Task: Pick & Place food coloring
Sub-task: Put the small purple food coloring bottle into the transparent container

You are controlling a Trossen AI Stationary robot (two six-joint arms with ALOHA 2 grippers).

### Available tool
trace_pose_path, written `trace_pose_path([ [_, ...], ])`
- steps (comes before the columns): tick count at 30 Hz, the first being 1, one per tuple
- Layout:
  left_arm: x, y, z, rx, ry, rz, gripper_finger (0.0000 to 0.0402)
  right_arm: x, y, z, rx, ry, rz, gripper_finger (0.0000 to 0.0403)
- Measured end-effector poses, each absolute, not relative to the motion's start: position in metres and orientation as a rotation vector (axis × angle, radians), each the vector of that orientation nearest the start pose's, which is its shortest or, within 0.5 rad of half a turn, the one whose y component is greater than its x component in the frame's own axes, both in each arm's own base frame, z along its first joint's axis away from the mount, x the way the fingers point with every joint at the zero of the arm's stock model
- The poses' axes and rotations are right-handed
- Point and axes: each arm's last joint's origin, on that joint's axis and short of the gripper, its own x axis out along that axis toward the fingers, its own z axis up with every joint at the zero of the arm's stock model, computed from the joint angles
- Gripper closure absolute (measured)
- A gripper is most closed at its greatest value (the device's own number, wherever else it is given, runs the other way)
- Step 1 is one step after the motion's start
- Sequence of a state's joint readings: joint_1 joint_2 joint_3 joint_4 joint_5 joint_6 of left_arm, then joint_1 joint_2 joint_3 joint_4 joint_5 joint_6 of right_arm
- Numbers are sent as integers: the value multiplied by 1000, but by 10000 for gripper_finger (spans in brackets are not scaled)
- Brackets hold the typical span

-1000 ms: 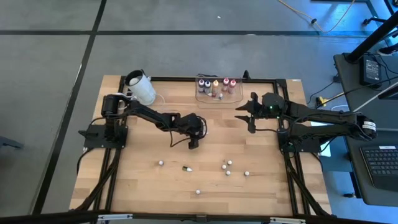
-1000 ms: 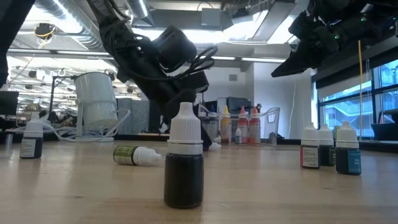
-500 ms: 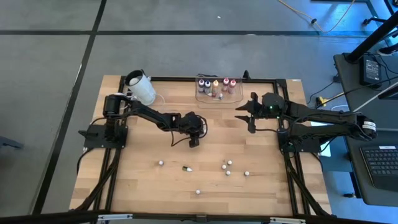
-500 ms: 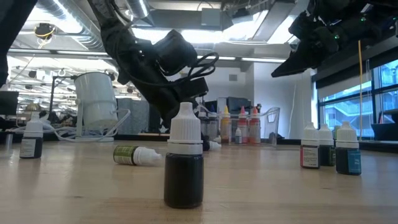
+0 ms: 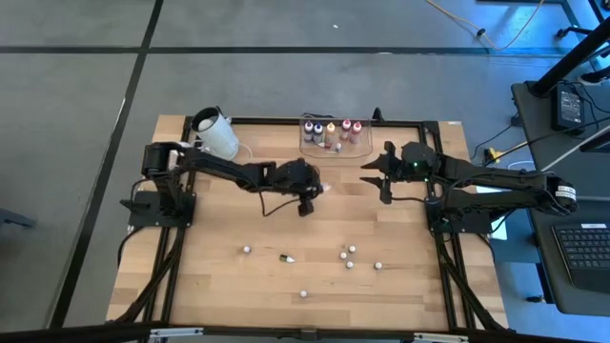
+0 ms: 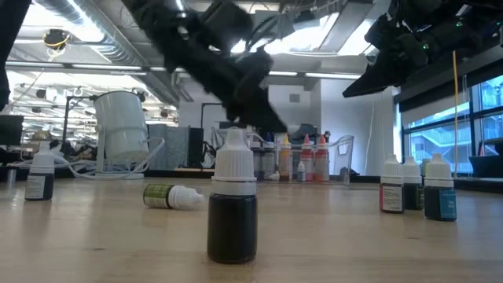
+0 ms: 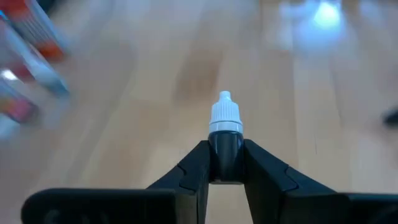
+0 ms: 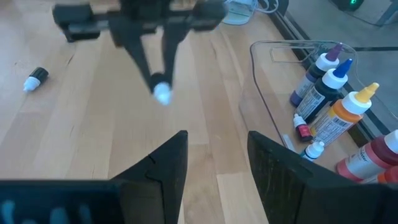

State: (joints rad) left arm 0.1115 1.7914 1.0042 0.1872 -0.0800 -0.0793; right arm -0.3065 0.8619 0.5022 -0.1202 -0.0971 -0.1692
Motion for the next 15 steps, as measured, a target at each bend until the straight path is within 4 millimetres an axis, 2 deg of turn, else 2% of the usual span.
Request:
trace_pose_path([
  [3, 380, 61, 206, -57, 578, 263, 330, 177, -53, 230, -70, 482, -165, 234],
  [8, 393, 98, 251, -44, 718, 438, 331, 177, -53, 229, -70, 483, -165, 234],
  [12, 400, 126, 268, -80, 725, 455, 329, 178, -53, 228, -68, 491, -165, 234],
  [15, 402, 145, 265, -102, 722, 444, 329, 179, -54, 227, -66, 499, -165, 234],
])
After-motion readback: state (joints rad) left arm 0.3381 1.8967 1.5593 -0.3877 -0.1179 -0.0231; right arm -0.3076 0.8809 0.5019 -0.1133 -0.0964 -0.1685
